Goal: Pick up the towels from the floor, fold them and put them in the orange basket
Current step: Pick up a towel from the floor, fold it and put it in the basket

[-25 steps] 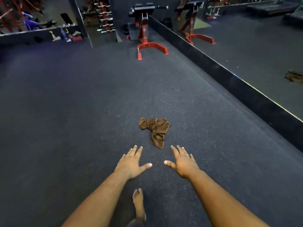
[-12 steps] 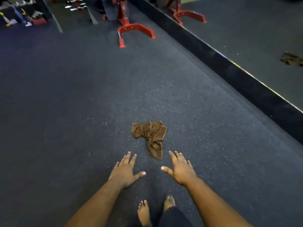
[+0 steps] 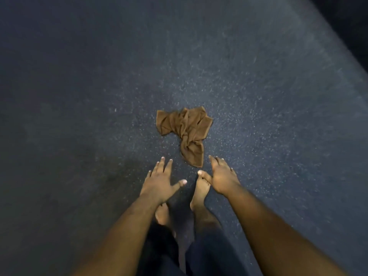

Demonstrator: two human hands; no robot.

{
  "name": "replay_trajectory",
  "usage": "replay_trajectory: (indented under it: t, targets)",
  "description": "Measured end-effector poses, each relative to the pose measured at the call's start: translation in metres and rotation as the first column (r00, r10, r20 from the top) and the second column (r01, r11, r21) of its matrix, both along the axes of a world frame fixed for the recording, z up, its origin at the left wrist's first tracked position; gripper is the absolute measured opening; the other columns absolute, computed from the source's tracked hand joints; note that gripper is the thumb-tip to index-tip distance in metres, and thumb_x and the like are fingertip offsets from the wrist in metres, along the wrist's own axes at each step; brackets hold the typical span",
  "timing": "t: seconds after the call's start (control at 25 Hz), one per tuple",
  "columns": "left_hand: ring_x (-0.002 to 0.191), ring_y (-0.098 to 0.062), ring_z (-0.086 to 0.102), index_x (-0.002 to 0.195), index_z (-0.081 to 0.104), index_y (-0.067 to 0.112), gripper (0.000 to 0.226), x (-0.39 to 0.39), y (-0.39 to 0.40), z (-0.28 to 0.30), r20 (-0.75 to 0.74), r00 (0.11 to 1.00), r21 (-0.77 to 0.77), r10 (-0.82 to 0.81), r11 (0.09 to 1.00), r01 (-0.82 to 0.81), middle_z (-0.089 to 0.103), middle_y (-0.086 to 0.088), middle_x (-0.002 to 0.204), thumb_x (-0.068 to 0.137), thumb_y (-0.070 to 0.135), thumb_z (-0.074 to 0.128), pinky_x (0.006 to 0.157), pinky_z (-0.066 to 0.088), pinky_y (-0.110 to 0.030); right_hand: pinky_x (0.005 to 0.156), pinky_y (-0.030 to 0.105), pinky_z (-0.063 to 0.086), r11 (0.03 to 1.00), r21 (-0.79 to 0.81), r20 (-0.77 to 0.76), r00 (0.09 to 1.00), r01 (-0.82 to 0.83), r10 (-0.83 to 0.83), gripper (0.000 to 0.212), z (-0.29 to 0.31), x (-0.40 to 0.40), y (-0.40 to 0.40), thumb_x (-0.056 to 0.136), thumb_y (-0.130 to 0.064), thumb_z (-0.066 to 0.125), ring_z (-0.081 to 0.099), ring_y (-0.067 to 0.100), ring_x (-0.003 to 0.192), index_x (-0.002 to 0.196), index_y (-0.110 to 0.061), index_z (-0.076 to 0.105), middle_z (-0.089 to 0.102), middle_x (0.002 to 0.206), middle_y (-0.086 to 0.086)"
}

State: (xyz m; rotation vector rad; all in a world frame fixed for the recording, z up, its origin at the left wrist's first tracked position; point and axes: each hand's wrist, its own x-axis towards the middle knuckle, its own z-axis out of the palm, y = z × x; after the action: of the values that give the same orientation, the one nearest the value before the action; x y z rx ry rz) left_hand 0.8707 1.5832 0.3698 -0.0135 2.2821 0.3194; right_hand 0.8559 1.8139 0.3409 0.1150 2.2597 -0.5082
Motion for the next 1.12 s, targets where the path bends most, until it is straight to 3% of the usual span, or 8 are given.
replay_trajectory:
  t: [0.16, 0.4, 0.64, 0.8, 0.92, 1.12]
  targets:
    - [0.157, -0.023, -0.001, 0.163, -0.002, 0.025, 0.103, -0.048, 0.002, -0.111, 0.078, 0.997, -0.014, -0.011, 1.000, 0.012, -0.011, -0.002, 0.171, 0.087, 0.083, 0.037, 0.127, 0.013, -0.048, 0.115, 0.052, 0.030, 0.999, 0.047, 0.062, 0.998, -0.007, 0.004, 0.087, -0.112, -0.046, -0.003, 0.095, -0.073, 0.040, 0.028, 0.031, 0.149, 0.161, -0.022, 0.016, 0.028, 0.164, 0.009]
    - [0.157, -0.023, -0.003, 0.163, -0.006, 0.025, 0.103, -0.102, -0.005, -0.293, 0.197, 0.976, -0.016, -0.091, 0.995, 0.096, -0.012, -0.003, 0.170, 0.088, 0.083, 0.035, 0.127, 0.011, -0.047, 0.101, 0.047, 0.045, 0.989, 0.142, 0.110, 0.992, 0.047, -0.063, 0.066, -0.302, -0.082, -0.004, 0.100, -0.064, 0.040, 0.050, 0.033, 0.130, 0.146, -0.016, 0.043, 0.053, 0.142, 0.012]
    - [0.157, -0.023, -0.004, 0.162, -0.009, 0.026, 0.102, -0.135, -0.009, -0.425, 0.275, 0.940, -0.007, -0.200, 0.978, 0.210, -0.016, -0.002, 0.170, 0.089, 0.082, 0.034, 0.126, 0.011, -0.047, 0.096, 0.045, 0.050, 0.965, 0.179, 0.147, 0.964, 0.193, -0.221, 0.066, -0.452, -0.109, 0.000, 0.100, -0.063, 0.042, 0.057, 0.036, 0.123, 0.140, -0.011, 0.047, 0.058, 0.135, 0.017]
    - [0.157, -0.022, -0.003, 0.162, -0.008, 0.026, 0.099, -0.150, -0.006, -0.465, 0.225, 0.934, 0.031, -0.276, 0.961, 0.277, -0.015, -0.002, 0.170, 0.091, 0.079, 0.036, 0.127, 0.010, -0.046, 0.097, 0.046, 0.051, 0.935, 0.194, 0.174, 0.927, 0.298, -0.332, 0.059, -0.515, -0.118, -0.008, 0.097, -0.059, 0.052, 0.058, 0.037, 0.121, 0.135, -0.013, 0.049, 0.058, 0.132, 0.016]
    - [0.157, -0.022, -0.003, 0.162, -0.007, 0.025, 0.099, -0.154, -0.007, -0.473, 0.233, 0.931, 0.017, -0.281, 0.958, 0.285, -0.014, -0.002, 0.170, 0.091, 0.080, 0.035, 0.127, 0.011, -0.046, 0.088, 0.037, 0.051, 0.880, 0.109, 0.190, 0.860, 0.462, -0.474, 0.033, -0.536, -0.119, -0.016, 0.100, -0.042, 0.057, 0.064, 0.033, 0.109, 0.119, -0.016, 0.065, 0.069, 0.112, 0.012]
    - [0.157, -0.023, -0.004, 0.162, -0.008, 0.025, 0.099, -0.160, -0.007, -0.414, 0.248, 0.918, 0.018, -0.309, 0.949, 0.315, -0.016, -0.003, 0.170, 0.091, 0.078, 0.036, 0.127, 0.009, -0.045, 0.073, 0.031, 0.044, 0.811, -0.057, 0.050, 0.813, 0.582, -0.580, 0.024, -0.471, -0.100, -0.027, 0.101, -0.035, 0.057, 0.061, 0.023, 0.085, 0.104, -0.014, 0.070, 0.066, 0.089, 0.002]
